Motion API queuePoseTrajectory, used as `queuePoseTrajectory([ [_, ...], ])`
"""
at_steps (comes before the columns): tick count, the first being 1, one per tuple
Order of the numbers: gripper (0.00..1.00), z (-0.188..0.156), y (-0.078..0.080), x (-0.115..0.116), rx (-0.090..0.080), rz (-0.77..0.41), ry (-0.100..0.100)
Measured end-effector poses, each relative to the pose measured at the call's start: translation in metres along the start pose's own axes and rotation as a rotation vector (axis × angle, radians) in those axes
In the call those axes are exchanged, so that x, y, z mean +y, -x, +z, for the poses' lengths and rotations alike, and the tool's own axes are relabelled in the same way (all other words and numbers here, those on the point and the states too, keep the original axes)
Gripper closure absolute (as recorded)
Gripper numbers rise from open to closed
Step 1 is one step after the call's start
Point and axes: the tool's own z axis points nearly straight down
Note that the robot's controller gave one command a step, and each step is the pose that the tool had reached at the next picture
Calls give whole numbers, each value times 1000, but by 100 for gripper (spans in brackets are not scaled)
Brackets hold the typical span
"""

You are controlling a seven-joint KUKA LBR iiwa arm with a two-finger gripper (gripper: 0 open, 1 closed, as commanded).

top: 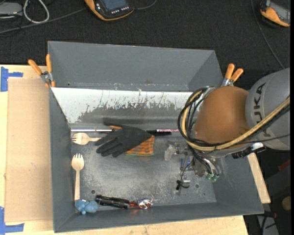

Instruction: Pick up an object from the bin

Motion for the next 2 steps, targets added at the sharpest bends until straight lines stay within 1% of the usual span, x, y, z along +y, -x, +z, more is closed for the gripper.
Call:
queuePoseTrajectory([
  [1, 0, -6, 61, 5, 0, -44, 0],
  [2, 0, -12, 94, 32, 6, 5, 0],
])
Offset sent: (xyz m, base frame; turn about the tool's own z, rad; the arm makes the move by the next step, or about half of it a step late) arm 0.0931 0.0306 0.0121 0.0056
